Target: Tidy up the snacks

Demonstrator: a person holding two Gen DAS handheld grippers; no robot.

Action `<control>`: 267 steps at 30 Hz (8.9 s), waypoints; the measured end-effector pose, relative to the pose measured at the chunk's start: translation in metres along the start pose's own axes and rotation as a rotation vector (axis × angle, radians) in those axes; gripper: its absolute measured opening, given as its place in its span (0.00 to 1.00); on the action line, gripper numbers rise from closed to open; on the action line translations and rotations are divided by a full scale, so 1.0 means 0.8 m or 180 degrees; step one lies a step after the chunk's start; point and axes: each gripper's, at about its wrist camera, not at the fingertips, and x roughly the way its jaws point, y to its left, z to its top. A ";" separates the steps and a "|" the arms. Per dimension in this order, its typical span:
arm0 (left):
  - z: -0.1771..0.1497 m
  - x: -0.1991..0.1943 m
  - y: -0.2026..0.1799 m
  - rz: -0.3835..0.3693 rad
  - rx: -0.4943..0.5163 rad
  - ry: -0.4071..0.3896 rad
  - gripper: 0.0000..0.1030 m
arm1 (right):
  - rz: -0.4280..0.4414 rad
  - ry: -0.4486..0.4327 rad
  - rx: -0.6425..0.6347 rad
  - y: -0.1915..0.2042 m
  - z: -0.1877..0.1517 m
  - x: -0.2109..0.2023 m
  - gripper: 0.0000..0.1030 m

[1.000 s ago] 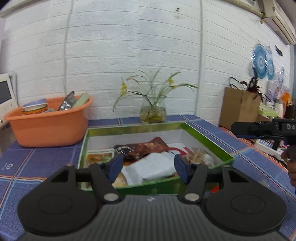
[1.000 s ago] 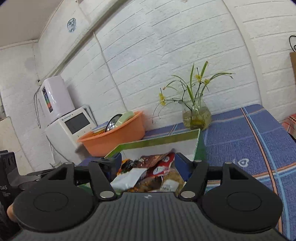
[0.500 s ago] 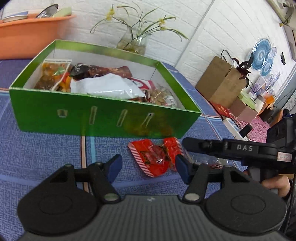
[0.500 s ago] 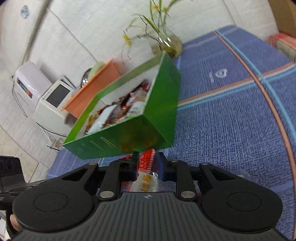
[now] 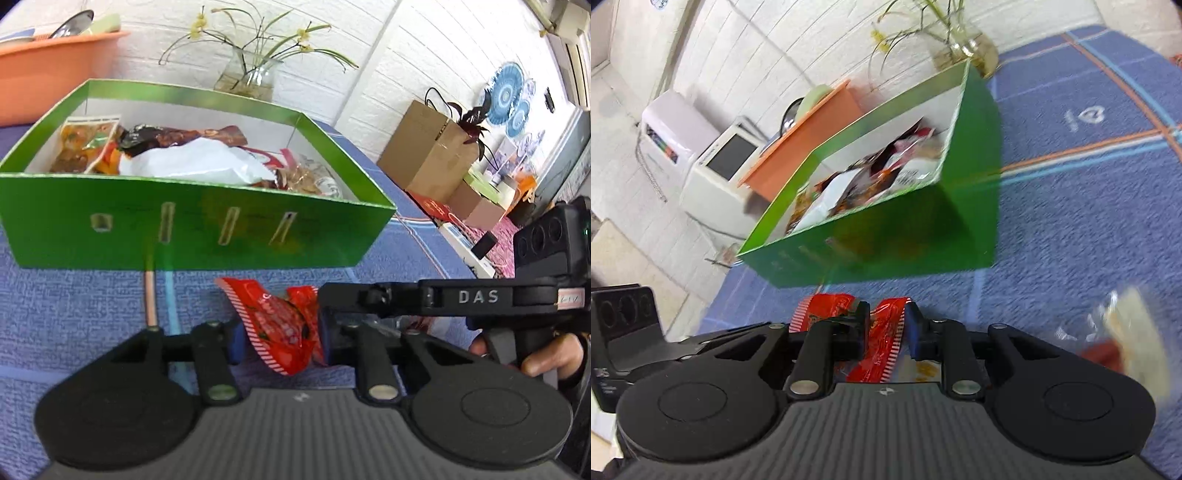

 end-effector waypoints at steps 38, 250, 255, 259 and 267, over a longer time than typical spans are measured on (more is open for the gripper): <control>0.006 -0.022 0.109 -0.1059 -0.0706 0.0730 0.18 | -0.0173 0.0677 -0.3232 0.123 -0.061 0.023 1.00; 0.099 -0.043 0.009 0.1876 0.0452 -0.1262 0.63 | -0.1785 -0.1881 -0.0909 0.122 0.052 0.029 1.00; 0.086 -0.076 -0.001 0.1932 0.0434 -0.1264 0.81 | -0.2003 -0.1885 -0.0870 0.140 0.050 0.012 1.00; 0.073 -0.106 -0.011 0.2036 0.0494 -0.1316 1.00 | -0.1911 -0.1807 -0.0627 0.153 0.039 -0.022 1.00; 0.012 -0.164 -0.019 0.2017 0.0210 -0.1313 1.00 | -0.2001 -0.1674 -0.1070 0.203 -0.023 -0.070 1.00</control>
